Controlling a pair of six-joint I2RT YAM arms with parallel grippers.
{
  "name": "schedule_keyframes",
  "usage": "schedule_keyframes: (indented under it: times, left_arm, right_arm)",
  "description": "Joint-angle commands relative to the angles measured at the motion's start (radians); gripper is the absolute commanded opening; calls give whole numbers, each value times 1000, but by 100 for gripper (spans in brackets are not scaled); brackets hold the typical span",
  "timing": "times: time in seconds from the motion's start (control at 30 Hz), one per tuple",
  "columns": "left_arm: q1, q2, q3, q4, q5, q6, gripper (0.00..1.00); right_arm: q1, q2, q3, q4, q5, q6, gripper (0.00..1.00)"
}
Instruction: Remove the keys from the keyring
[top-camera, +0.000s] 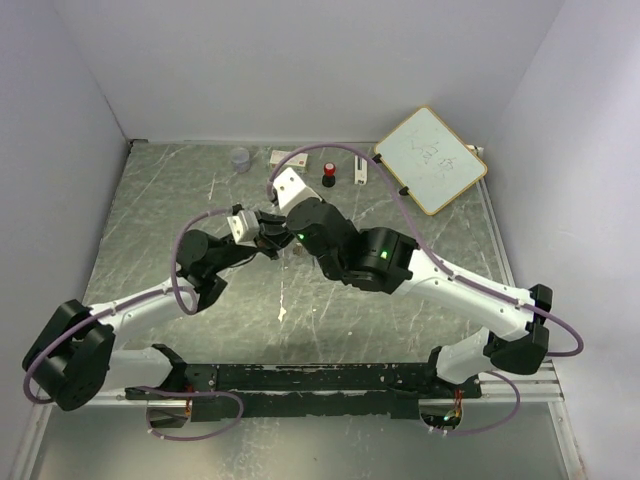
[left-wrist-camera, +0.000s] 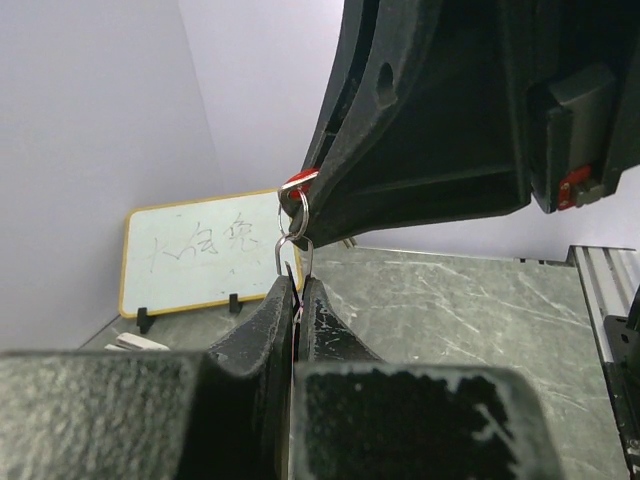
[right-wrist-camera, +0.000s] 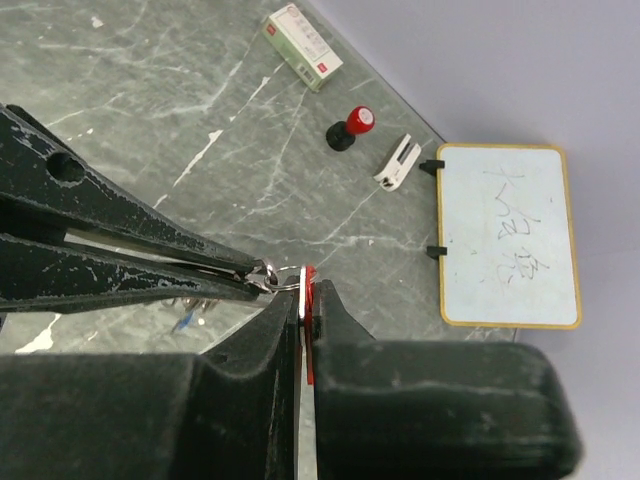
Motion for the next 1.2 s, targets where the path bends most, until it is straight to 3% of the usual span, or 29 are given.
schedule_keyframes:
  times: [0.0, 0.63, 1.17]
  left_arm:
    - [-8, -60, -9, -94, 44, 94, 7]
    - [-7, -159, 65, -441, 262, 290, 7]
    - [-8, -251, 92, -582, 432, 385, 7]
  right_arm:
    - [-2, -16, 80, -99, -20, 21, 0]
    - [-4, -50, 81, -202, -180, 6, 0]
    - [-8, -12, 33, -238, -317, -14, 0]
